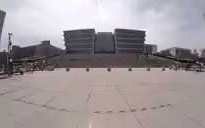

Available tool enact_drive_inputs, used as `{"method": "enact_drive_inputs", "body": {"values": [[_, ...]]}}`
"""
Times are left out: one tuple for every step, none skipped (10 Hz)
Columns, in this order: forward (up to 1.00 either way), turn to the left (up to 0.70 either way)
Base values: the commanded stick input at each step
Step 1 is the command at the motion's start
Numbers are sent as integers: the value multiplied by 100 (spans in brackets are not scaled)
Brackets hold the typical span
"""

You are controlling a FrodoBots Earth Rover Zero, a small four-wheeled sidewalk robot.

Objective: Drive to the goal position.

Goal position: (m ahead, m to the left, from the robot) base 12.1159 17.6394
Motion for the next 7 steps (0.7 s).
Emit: {"method": "enact_drive_inputs", "body": {"values": [[100, 0], [100, 0], [100, 0], [100, 0], [100, 0], [100, 0], [100, 0]]}}
